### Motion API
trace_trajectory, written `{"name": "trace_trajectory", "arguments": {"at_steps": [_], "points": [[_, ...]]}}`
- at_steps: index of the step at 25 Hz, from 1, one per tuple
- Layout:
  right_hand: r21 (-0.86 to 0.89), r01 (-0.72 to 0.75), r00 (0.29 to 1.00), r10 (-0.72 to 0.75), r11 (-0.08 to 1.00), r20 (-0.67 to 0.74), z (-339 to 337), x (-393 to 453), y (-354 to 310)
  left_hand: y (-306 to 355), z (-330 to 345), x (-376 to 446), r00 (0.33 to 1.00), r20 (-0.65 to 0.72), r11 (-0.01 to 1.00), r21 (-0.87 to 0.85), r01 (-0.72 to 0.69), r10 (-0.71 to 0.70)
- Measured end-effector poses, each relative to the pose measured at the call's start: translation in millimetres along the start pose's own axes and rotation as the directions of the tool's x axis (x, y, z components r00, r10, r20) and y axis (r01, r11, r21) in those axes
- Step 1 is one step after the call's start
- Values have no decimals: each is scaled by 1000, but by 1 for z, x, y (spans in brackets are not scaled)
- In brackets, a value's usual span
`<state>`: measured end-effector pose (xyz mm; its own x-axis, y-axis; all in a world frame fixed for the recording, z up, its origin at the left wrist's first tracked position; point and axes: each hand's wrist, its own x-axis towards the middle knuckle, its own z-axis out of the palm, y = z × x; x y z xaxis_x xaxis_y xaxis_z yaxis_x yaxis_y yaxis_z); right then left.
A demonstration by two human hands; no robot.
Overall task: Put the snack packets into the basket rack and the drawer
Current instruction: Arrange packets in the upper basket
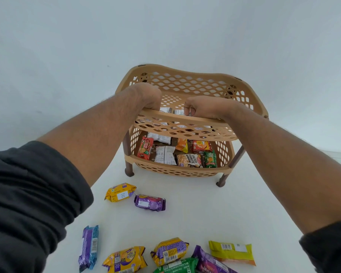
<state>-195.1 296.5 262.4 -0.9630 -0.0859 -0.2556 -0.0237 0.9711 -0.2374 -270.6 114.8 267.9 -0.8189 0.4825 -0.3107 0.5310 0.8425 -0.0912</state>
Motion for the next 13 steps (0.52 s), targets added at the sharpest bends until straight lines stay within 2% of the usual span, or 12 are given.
{"name": "trace_trajectory", "arguments": {"at_steps": [5,8,11,13], "points": [[-27,-26,999,26,999,-33,-4,-5,-5,-1,-4,-9,1000,2,999,-38,1,-1],[-5,-35,996,35,999,-86,-8,-13,-8,-2,-8,-18,997,-74,997,-78,-8,2],[56,-37,986,46,998,-162,-11,-26,-15,4,-12,-32,967,-256,993,-109,-40,10],[69,-8,961,27,998,-277,-11,-38,-18,12,-10,-45,898,-440,971,-210,-119,15]]}}
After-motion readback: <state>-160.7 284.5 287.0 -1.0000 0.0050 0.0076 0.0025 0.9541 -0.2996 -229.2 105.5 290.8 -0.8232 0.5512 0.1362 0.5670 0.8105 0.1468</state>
